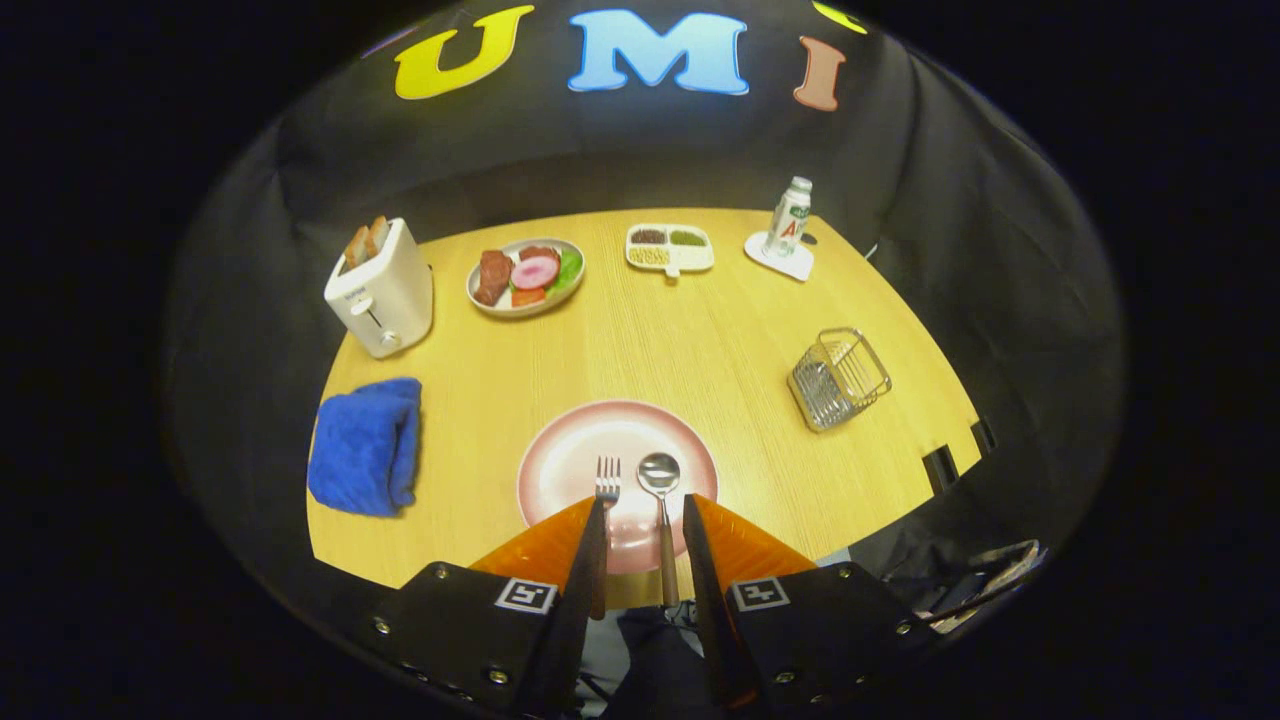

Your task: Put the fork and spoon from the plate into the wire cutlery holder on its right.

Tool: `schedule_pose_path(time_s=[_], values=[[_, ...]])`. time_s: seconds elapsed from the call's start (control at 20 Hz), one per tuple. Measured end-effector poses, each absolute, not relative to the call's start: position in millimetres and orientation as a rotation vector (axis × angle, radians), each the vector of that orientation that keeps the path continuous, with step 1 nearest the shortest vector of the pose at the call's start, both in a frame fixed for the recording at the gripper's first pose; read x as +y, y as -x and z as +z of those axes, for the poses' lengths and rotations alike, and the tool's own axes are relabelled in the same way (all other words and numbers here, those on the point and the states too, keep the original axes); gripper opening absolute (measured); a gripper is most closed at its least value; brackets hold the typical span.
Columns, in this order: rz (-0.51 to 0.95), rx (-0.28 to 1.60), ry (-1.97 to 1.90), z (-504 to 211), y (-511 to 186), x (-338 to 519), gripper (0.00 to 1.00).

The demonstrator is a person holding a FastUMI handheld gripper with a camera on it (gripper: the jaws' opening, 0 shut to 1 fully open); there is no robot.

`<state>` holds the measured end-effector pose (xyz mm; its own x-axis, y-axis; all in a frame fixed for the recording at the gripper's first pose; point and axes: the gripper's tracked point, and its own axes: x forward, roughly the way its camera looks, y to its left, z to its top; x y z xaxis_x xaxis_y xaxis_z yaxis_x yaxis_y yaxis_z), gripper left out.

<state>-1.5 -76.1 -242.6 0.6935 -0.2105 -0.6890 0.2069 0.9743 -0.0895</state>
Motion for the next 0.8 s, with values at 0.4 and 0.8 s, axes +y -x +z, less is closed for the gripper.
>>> schedule_pose_path(time_s=[0.4,0.8], values=[[-0.271,0.969,-0.045,-310,17,-86,0.49],[-0.263,1.159,-0.002,-360,23,-96,0.49]])
